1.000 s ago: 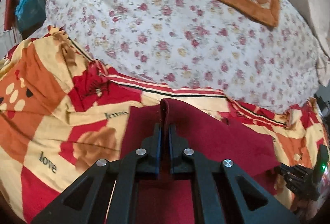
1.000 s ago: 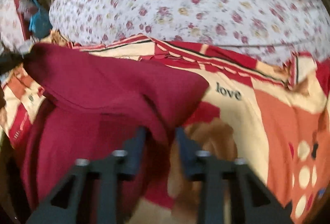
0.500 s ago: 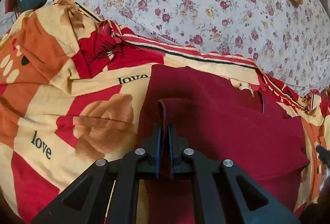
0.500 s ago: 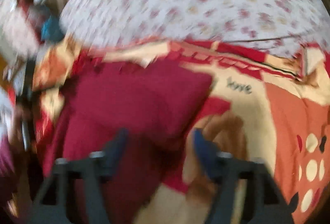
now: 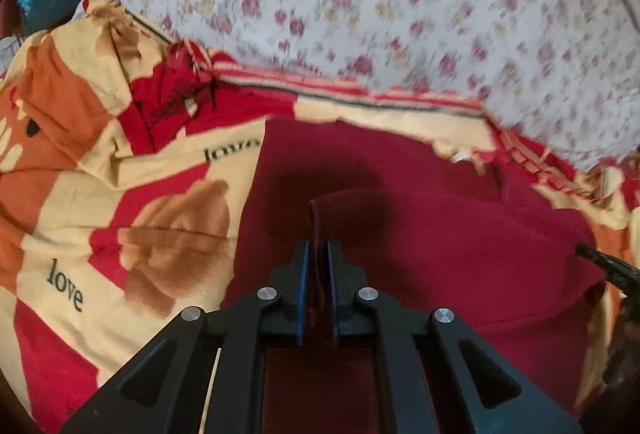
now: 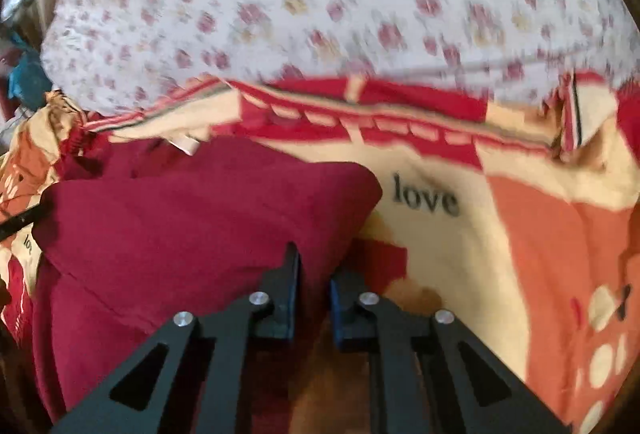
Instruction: Fold small clothes
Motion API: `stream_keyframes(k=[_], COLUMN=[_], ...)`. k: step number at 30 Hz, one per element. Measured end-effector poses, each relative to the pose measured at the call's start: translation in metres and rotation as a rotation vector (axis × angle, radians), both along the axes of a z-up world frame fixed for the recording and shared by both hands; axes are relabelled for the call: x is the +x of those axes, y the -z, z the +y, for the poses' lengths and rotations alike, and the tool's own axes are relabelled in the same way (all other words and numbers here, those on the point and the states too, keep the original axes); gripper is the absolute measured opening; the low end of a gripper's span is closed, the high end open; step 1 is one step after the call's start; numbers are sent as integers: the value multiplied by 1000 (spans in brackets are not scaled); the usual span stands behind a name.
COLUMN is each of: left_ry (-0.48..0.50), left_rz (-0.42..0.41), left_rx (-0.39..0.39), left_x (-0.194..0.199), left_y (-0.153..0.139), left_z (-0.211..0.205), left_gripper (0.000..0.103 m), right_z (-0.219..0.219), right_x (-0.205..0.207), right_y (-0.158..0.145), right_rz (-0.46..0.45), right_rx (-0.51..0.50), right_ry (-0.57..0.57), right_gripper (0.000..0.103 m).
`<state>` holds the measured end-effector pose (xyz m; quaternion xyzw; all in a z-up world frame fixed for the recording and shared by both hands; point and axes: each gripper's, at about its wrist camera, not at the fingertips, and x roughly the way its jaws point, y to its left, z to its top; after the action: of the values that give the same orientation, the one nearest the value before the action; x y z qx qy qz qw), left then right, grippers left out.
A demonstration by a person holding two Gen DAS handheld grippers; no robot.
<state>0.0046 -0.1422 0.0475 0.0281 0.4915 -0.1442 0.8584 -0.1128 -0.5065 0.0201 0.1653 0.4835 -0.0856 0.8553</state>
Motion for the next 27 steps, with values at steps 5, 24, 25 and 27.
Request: stream_keyframes(k=[5, 24, 25, 27], left_ry=[-21, -68, -72, -85], left_rz=[10, -78, -68, -41], left_rx=[-26, -67, -47, -12], left_x=[1, -12, -10, -7], left_y=[5, -24, -18, -2], left_z=[6, 13, 10, 7], left_gripper=[0, 11, 11, 11], right_z=[8, 50, 51, 48], right_x=[-23, -19, -12, -2], right_y=[-30, -37, -31, -17], right_rz=[-71, -74, -53, -17], right_rx=[-33, -76, -93, -132], right_ry=[11, -106, -100, -76], right_gripper=[40, 41, 41, 41])
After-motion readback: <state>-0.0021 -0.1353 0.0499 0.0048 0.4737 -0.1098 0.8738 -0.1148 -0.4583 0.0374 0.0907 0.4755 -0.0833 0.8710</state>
